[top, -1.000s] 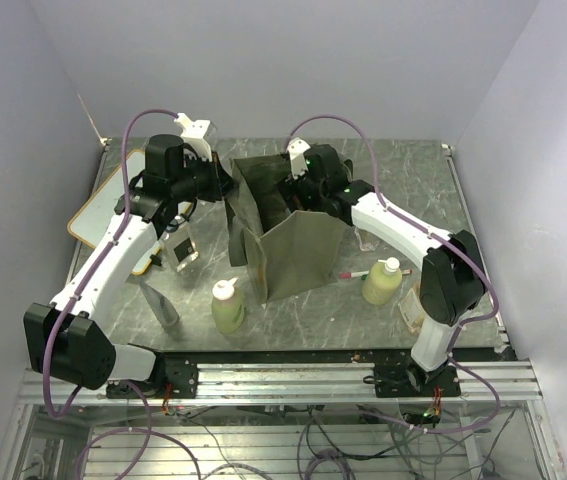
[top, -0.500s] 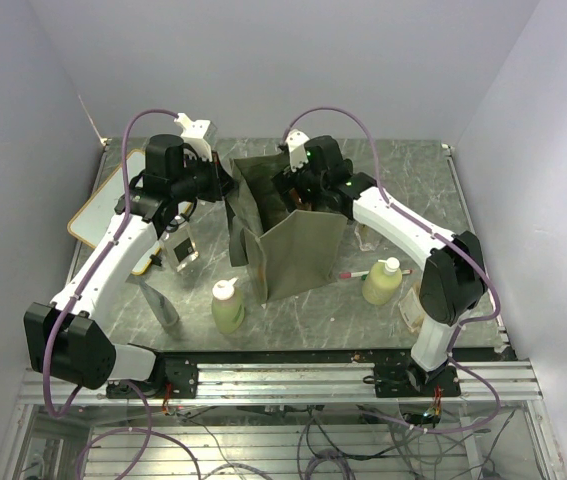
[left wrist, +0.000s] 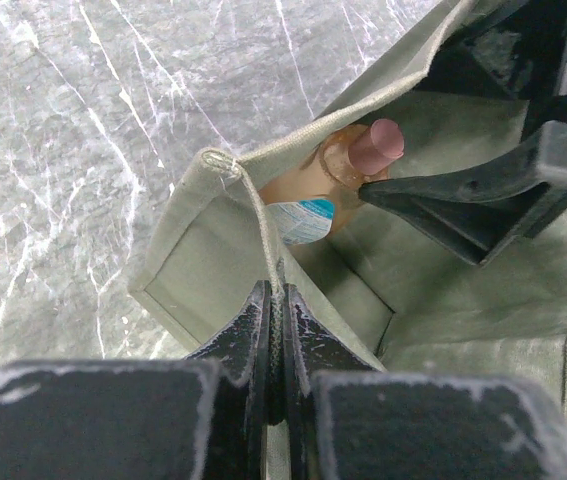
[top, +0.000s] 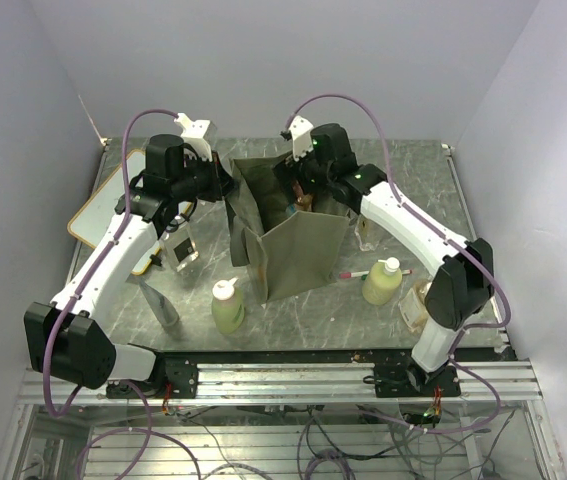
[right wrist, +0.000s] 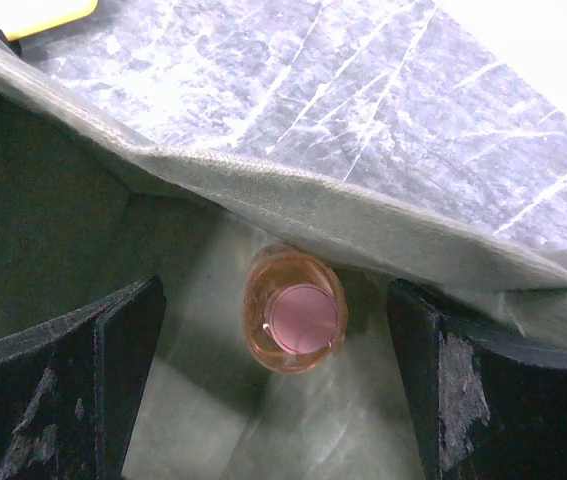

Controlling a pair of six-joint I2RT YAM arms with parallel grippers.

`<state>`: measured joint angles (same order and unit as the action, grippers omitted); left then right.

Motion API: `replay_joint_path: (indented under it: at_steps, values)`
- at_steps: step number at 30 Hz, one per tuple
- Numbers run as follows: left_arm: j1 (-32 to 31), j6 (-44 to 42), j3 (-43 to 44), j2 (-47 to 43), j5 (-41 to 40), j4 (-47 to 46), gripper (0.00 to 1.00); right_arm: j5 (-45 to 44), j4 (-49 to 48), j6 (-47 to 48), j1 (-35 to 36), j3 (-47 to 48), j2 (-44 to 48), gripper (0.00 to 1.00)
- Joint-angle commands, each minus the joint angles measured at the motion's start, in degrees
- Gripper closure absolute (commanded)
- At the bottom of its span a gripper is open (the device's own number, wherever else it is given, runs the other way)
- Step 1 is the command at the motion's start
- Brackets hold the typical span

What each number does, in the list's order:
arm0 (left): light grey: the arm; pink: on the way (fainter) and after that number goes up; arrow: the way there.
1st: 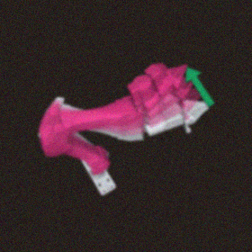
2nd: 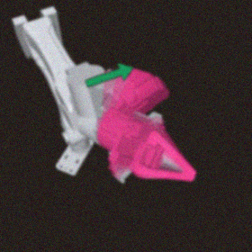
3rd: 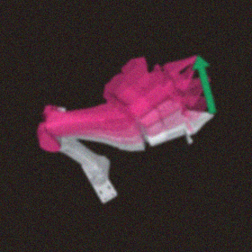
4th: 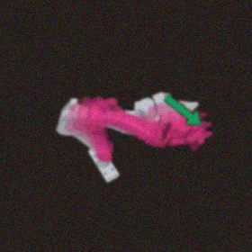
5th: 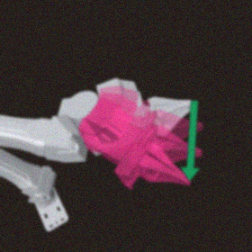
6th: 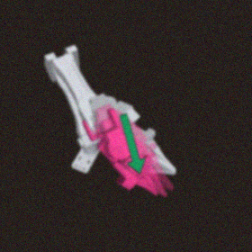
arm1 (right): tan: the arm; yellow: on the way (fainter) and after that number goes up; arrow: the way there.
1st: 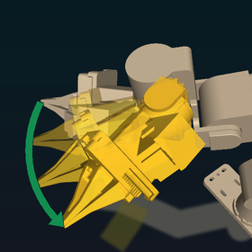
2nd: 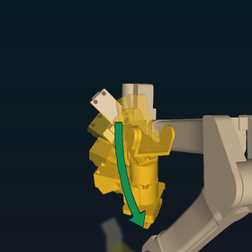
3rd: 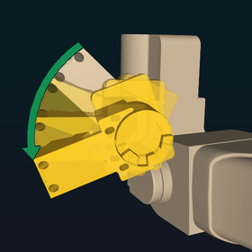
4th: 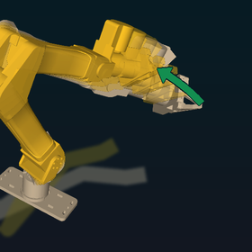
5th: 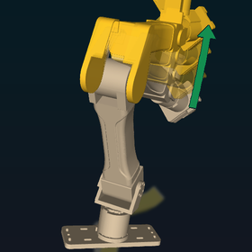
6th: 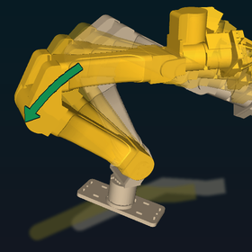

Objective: Place the personal care products into the canvas bag
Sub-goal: Place the care product in the canvas bag.

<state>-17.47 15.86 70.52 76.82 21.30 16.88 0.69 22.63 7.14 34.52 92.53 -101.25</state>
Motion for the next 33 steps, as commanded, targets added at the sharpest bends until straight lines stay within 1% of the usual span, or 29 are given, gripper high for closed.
replay_joint_path:
  at_steps: [1, 10, 13, 14, 18, 20, 24, 25, 27, 29, 33]
  values:
    - [-0.46, -0.14, -1.0, 0.53, 0.59, -0.99, 0.89, -0.02, 1.21, 0.66, -0.21, 3.21, 3.4, 0.08]
    - [-0.46, -0.41, -0.32, 1.05, 0.34, -0.4, 0.87, 1.16, 3.11, 2.03, -0.22, 7.88, 6.56, 0.08]
    - [-0.41, -0.69, -0.21, 0.87, 0.4, -0.36, 0.82, 2.83, 3.01, 2.71, -0.25, 8.12, 8.69, 0.08]
    - [-0.45, -0.76, -0.14, 0.8, 0.41, -0.28, 0.8, 3.37, 2.96, 2.98, -0.25, 8.03, 9.54, 0.08]
    - [-0.46, -1.16, 0.04, 0.25, 0.52, -0.22, 0.61, 5.29, 3.19, 4.25, -0.2, 7.29, 13.06, 0.08]
    - [-0.46, -1.55, 0.32, -0.13, 0.62, 0.03, 0.54, 6.74, 3.74, 5.27, -0.22, 6.87, 14.76, 0.08]
    - [-0.46, -3.35, 1.09, -1.66, 0.27, 1.13, 0.43, 8.39, 4.47, 7.43, -0.33, 5.52, 18.65, 0.08]
    - [-0.4, -4.05, 1.18, -2.68, 0.14, 1.2, 0.33, 8.71, 4.71, 8.11, -0.29, 5.07, 19.43, 0.08]
    - [-0.37, -6.2, 1.47, -4.3, -0.4, 1.75, 0.2, 9.22, 5.14, 9.33, -0.32, 4.7, 20.68, 0.08]
    - [-0.24, -8.19, 1.86, -6.23, -1.27, 2.77, 0.15, 9.51, 5.74, 10.28, -0.38, 4.41, 21.63, 0.08]
    - [0.37, -12.47, 1.86, -10.08, -3.15, 5.39, 0.13, 9.97, 6.32, 10.98, -0.49, 2.89, 23.15, 0.08]
